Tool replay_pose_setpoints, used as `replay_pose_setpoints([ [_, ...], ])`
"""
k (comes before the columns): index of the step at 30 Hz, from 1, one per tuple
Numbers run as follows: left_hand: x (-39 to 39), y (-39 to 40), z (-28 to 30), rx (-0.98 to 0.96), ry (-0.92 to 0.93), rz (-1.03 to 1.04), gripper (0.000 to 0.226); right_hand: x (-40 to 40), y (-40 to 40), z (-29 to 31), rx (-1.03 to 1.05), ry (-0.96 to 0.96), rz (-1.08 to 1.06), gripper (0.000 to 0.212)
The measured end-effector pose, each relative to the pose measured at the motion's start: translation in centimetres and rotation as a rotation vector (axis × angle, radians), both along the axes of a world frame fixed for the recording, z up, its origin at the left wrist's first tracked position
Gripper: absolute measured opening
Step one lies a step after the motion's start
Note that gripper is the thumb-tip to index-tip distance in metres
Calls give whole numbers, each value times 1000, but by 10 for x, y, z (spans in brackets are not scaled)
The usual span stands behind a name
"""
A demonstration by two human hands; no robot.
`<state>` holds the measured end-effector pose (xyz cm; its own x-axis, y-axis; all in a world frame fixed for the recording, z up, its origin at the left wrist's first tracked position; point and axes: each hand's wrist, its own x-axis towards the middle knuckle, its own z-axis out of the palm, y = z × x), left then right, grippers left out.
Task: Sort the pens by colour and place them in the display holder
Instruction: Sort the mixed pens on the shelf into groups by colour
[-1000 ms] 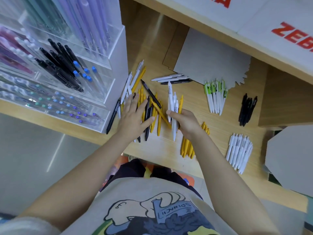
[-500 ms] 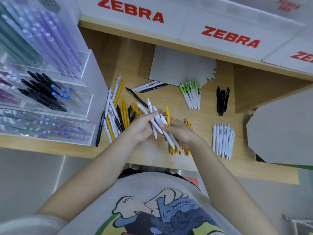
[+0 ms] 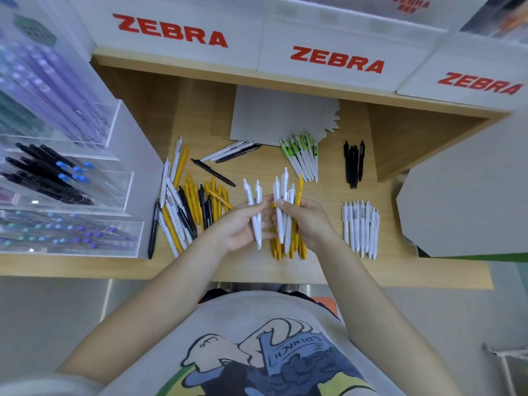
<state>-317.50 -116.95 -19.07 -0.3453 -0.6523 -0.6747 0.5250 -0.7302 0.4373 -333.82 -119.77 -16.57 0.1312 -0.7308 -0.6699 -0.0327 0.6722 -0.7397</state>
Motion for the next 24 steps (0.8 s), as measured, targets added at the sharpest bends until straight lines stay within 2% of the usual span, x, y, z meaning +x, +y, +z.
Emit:
replay_pose_setpoints([
  [3, -8, 2, -2, -22, 0, -6, 44, 4, -2, 5, -21, 85, 25, 13],
  [8, -13, 4, -4, -110, -83, 0, 44, 3, -5, 13, -30, 110, 146, 16],
  [11, -19, 4, -5, -142, -133, 4, 42, 2, -7, 13, -45, 184, 178, 25],
  [14, -26, 2, -2, -147, -170, -2, 37, -3, -11, 9, -61, 279, 221, 44],
  [16, -28, 0, -3, -146, -193, -13, 35, -9, -13, 10, -47, 252, 232, 40],
  [19, -29, -3, -7, -141, -208, -9, 37, -21, -17, 13, -34, 162, 95, 22],
  [21, -33, -5, -8, -127, -204, -15, 34, -31, -21, 11, -26, 165, -8, 21],
  [24, -50, -10, -6, -126, -183, -37, 31, -40, -22, 10, 0, 158, -46, 21],
])
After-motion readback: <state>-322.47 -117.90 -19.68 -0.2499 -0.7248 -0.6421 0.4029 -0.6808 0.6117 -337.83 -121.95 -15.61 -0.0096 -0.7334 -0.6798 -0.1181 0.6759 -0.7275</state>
